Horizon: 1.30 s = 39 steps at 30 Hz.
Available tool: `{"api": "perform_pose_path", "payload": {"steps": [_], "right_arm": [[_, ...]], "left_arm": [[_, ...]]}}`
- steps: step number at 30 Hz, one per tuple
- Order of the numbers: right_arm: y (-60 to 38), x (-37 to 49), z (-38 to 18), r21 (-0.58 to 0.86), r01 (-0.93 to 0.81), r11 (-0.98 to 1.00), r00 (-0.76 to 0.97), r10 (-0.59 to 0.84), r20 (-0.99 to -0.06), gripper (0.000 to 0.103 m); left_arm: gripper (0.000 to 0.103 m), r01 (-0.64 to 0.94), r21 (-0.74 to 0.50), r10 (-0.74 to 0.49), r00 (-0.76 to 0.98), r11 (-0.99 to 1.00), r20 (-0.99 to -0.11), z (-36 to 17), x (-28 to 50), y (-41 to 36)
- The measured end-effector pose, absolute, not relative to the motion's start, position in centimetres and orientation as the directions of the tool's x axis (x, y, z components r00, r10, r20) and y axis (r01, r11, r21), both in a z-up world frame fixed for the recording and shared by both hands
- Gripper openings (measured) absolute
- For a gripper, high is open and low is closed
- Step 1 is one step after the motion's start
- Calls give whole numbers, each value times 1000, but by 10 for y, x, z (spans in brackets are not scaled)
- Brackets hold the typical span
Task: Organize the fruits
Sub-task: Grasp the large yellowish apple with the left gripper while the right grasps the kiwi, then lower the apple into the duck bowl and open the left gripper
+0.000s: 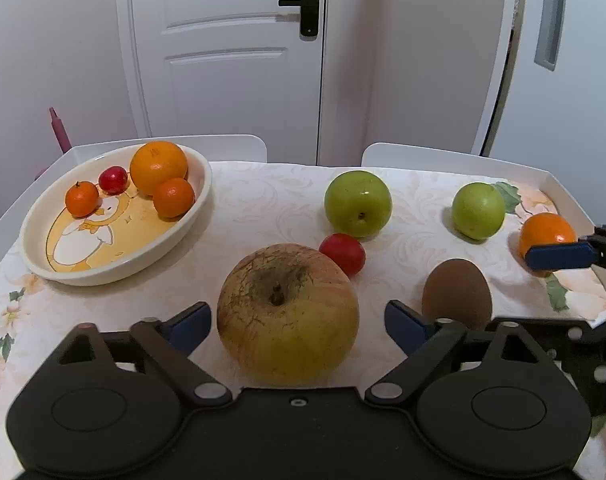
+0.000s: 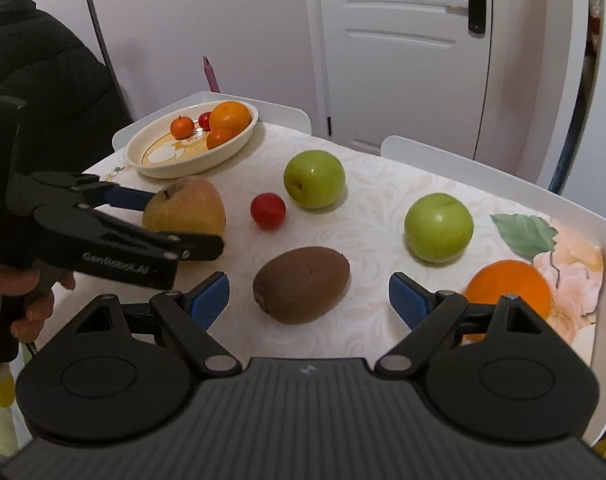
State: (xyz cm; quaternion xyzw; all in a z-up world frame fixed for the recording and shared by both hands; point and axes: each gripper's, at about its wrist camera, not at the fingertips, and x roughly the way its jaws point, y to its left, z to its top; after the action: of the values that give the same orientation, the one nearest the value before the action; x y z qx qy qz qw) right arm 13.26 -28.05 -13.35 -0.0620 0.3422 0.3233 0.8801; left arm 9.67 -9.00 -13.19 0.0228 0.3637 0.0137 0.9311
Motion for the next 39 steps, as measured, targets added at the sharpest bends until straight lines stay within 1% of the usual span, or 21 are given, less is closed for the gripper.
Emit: {"api": "perform_pose_path", "payload": {"steps": [2, 4, 13, 21, 22, 25, 27, 28, 29, 30, 31, 34, 39], "right_arm": [[-279, 135, -137, 117, -612, 782, 551, 528, -647, 102], [-278, 136, -140, 121, -613, 781, 547, 529, -649, 102], [-271, 143, -151, 108, -620, 777, 538, 522, -662, 102], [-263, 153, -159, 105, -633, 767, 532, 529, -661, 100], [-262, 154, -160, 104, -636, 765, 529, 530, -662, 98], [-258, 154, -162, 98, -643, 759, 528, 532, -662, 97], [-257, 153, -162, 95, -651, 753, 524, 536, -662, 95], [-256, 153, -162, 93, -654, 750, 522, 537, -663, 92], [-255, 152, -163, 90, -658, 747, 519, 537, -665, 87], [-253, 152, -163, 79, -659, 748, 524, 531, -666, 85], [-253, 151, -162, 64, -658, 751, 533, 523, -665, 79], [-252, 151, -158, 68, -664, 745, 525, 529, -667, 77], [-247, 145, -145, 71, -674, 736, 531, 548, -646, 76]], "left_arm": [[86, -15, 52, 47, 731, 999, -681, -134, 100, -90], [78, -28, 67, 66, 724, 997, -686, -136, 103, -89], [78, -17, 84, 70, 730, 996, -680, -137, 101, -90], [78, -10, 94, 73, 718, 995, -692, -134, 97, -86], [78, -10, 95, 73, 717, 995, -693, -133, 96, -85], [78, -12, 97, 77, 715, 995, -695, -133, 94, -83], [78, -14, 99, 79, 714, 995, -695, -132, 92, -82], [78, -15, 101, 81, 714, 995, -695, -132, 91, -82], [78, -17, 104, 85, 714, 994, -695, -132, 90, -82], [78, -19, 106, 87, 714, 994, -694, -132, 89, -81], [78, -22, 107, 91, 714, 994, -694, -132, 87, -81], [78, -35, 108, 101, 714, 994, -693, -130, 82, -78], [78, -72, 91, 115, 722, 993, -683, -120, 71, -69]]}}
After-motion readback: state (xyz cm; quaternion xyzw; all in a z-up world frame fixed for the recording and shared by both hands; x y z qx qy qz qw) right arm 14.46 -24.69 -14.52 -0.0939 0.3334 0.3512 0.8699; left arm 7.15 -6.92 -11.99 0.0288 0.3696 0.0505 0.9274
